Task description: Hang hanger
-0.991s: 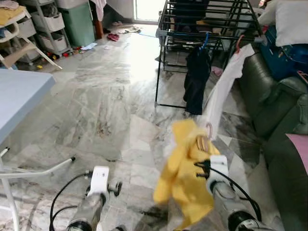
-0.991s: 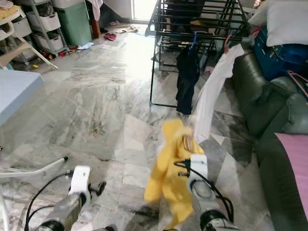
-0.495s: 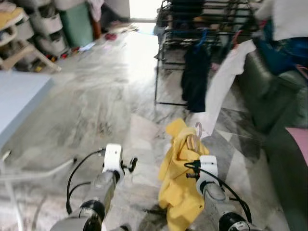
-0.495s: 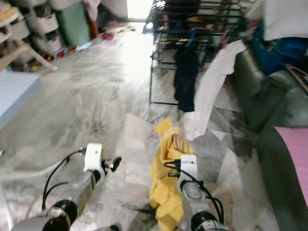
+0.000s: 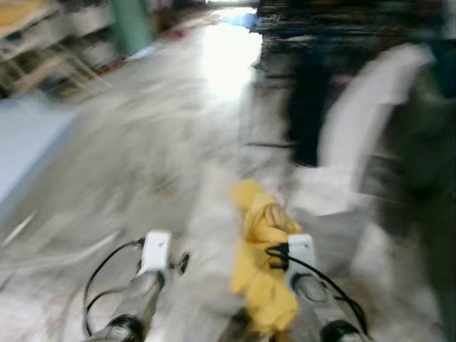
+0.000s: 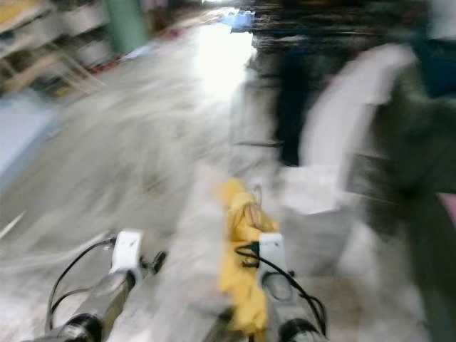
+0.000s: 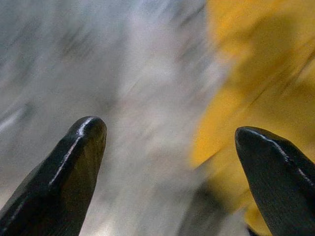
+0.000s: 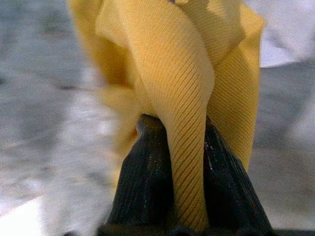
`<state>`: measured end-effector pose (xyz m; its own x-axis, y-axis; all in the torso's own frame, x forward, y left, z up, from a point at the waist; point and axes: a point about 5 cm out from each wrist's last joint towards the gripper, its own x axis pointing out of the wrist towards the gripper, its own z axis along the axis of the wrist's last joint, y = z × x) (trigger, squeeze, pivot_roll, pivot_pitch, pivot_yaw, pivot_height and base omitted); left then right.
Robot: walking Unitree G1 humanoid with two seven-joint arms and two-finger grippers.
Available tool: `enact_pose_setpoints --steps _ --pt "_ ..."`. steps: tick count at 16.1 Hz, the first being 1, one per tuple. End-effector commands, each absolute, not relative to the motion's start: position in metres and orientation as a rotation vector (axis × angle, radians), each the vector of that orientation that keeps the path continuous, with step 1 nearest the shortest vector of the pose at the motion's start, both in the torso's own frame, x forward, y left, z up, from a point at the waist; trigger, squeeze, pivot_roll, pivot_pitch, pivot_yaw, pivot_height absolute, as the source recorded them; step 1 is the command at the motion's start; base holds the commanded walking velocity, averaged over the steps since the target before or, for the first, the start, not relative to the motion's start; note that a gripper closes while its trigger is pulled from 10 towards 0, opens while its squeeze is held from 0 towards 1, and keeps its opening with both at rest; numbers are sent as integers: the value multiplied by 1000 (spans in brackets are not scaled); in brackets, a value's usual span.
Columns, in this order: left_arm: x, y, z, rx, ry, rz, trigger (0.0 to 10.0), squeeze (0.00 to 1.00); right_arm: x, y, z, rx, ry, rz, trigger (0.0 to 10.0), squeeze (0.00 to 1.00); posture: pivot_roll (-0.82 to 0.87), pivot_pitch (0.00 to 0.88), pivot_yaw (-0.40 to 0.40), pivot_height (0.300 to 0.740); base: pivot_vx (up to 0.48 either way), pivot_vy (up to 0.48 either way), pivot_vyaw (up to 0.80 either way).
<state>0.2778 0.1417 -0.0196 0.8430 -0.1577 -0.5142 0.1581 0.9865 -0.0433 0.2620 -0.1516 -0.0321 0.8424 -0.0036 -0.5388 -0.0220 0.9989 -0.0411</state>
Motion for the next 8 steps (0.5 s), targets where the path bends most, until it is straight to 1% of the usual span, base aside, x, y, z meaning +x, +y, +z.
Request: enact_pose_setpoints --steps 1,8 --pt "260 140 -35 14 613 -187 10000 0 258 -161 -34 -60 577 -19 10000 0 -95 57 10 740 0 0 0" --pt "246 155 -46 70 676 -163 10000 0 244 -170 -46 -97 654 -18 10000 0 -84 54 -7 740 0 0 0"
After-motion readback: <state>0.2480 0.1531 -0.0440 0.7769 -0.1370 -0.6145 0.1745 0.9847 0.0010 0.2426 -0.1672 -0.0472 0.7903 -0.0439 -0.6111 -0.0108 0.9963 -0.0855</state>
